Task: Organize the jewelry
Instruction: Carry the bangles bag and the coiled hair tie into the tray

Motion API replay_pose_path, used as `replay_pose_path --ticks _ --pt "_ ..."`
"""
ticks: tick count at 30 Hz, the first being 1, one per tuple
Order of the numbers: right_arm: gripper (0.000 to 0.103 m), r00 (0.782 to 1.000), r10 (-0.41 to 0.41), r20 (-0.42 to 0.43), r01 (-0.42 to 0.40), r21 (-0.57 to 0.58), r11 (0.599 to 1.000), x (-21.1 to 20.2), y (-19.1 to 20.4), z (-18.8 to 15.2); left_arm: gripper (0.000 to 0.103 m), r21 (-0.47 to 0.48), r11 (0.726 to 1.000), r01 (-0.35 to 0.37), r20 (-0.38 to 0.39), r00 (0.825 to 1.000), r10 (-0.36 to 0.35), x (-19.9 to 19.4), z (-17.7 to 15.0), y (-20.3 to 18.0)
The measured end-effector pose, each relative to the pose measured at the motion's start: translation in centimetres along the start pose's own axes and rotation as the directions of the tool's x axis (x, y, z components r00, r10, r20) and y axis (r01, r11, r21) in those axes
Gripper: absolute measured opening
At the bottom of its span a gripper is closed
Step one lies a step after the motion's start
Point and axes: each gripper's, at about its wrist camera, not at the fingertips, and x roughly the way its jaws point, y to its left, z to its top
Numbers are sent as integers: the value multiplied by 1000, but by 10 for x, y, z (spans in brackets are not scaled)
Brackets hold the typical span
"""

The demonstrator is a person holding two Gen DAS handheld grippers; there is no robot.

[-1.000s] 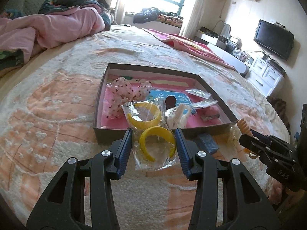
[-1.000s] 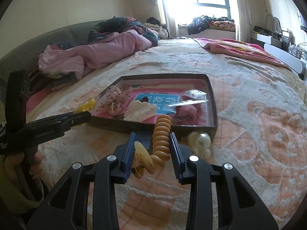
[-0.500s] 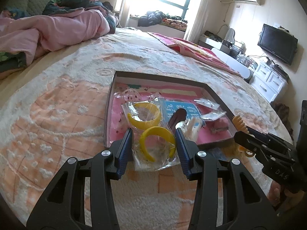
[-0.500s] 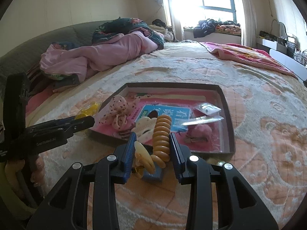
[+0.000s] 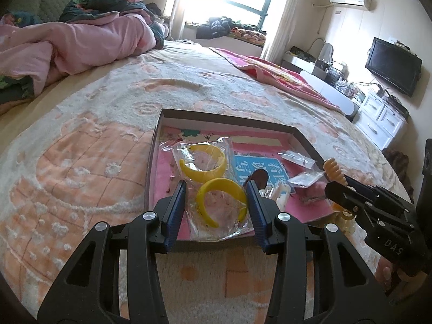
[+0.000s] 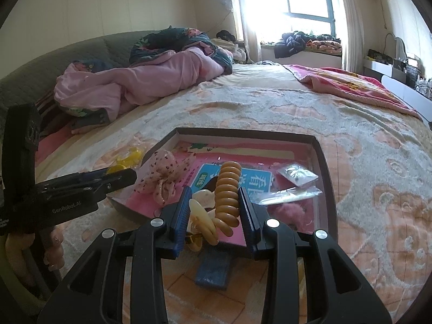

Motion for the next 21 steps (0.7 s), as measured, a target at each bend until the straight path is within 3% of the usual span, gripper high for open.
replay_pose_path --ticks 21 --pt "37 990 -86 -109 90 36 995 64 -38 6 37 22 999 -31 -74 997 33 50 7 4"
